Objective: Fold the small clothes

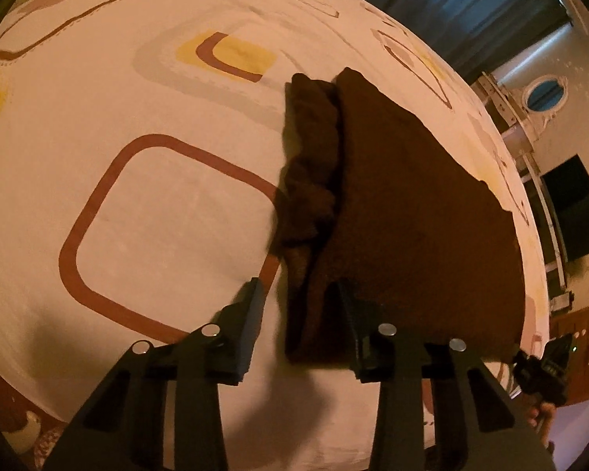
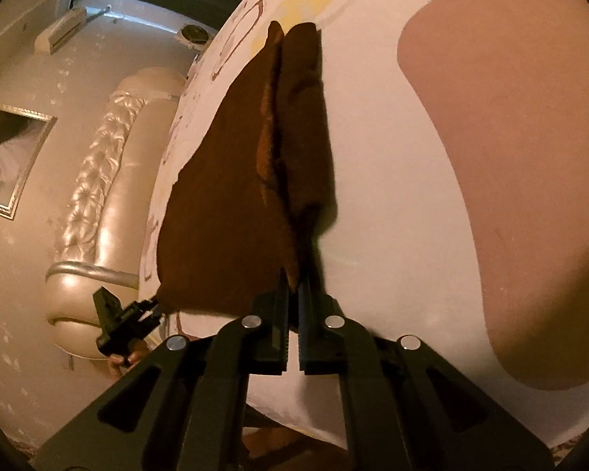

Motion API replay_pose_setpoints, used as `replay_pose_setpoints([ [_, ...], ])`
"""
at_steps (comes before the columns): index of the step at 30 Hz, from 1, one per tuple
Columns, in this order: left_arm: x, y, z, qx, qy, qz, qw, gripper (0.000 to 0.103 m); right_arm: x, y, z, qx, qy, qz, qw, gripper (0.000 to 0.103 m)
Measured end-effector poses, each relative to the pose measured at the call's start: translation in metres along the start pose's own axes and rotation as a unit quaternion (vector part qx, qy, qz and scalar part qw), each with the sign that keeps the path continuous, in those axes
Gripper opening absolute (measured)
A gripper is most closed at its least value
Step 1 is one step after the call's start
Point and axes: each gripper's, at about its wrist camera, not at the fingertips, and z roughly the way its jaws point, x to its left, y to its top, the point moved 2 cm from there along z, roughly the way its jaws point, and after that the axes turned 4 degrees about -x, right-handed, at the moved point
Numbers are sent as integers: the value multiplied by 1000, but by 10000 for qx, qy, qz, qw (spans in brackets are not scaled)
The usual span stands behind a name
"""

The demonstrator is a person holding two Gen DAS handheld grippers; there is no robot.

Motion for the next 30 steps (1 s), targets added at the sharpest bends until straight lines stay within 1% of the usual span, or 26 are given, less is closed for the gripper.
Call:
replay_pose_setpoints([
  [4, 8, 0, -2, 2, -85, -105, 9999, 27, 3, 6, -8, -20, -90, 98, 9999, 4],
  [5, 11, 0, -3, 1, -105, -122, 9999, 24, 7, 9, -14, -144, -219, 92, 9996, 9],
  [7, 13, -1, -3, -7, -140, -94, 9999, 21, 14, 16, -25, -369, -440, 8, 9983, 13],
  [8, 12, -1, -4, -13, -139, -62, 9999, 20, 23, 20, -32, -554, -491, -59, 9972, 16],
  [9, 11, -1, -4, -28, -118, -13, 9999, 19, 31, 23, -36, -678, -458, -95, 9966, 22],
  [10, 10, -2, -4, -42, -89, 24, 9999, 19, 39, 25, -37, -739, -388, -112, 9964, 25],
  [11, 8, -3, -5, -55, -55, 70, 9999, 19, 48, 28, -36, -763, -264, -134, 9966, 28],
  [12, 7, -3, -4, -68, -25, 107, 9999, 19, 62, 30, -32, -733, -55, -211, 9971, 28],
  [14, 7, -3, -4, -88, -15, 110, 9999, 20, 87, 31, -18, -603, 186, -407, 9972, 29],
  [16, 8, -3, -5, -88, -54, 72, 9999, 21, 110, 30, 9, -297, 526, -538, 9967, 29],
  [19, 9, -3, -5, -85, -83, 51, 9999, 21, 132, 22, 59, 240, 986, -486, 9936, 29],
  [21, 9, -2, -4, -84, -79, 64, 9999, 21, 136, 13, 86, 500, 1139, -399, 9914, 29],
  [23, 9, -2, -4, -90, -82, 79, 9999, 21, 132, 2, 108, 785, 1235, -237, 9889, 29],
  [24, 9, -2, -4, -93, -91, 78, 9999, 21, 129, -3, 114, 891, 1178, -176, 9889, 29],
  [25, 10, -2, -4, -96, -105, 85, 9999, 21, 123, -9, 121, 1023, 1034, -142, 9893, 28],
  [26, 10, -2, -3, -99, -123, 92, 9998, 21, 112, -18, 128, 1205, 921, -104, 9884, 18],
  [27, 11, -2, -3, -103, -143, 91, 9998, 21, 105, -24, 127, 1195, 960, -72, 9882, 4],
  [28, 12, -2, -3, -103, -166, 92, 9998, 21, 98, -27, 126, 1134, 965, -35, 9888, 0],
  [30, 12, -1, -3, -91, -187, 103, 9997, 21, 92, -30, 123, 1161, 998, 2, 9882, 0],
])
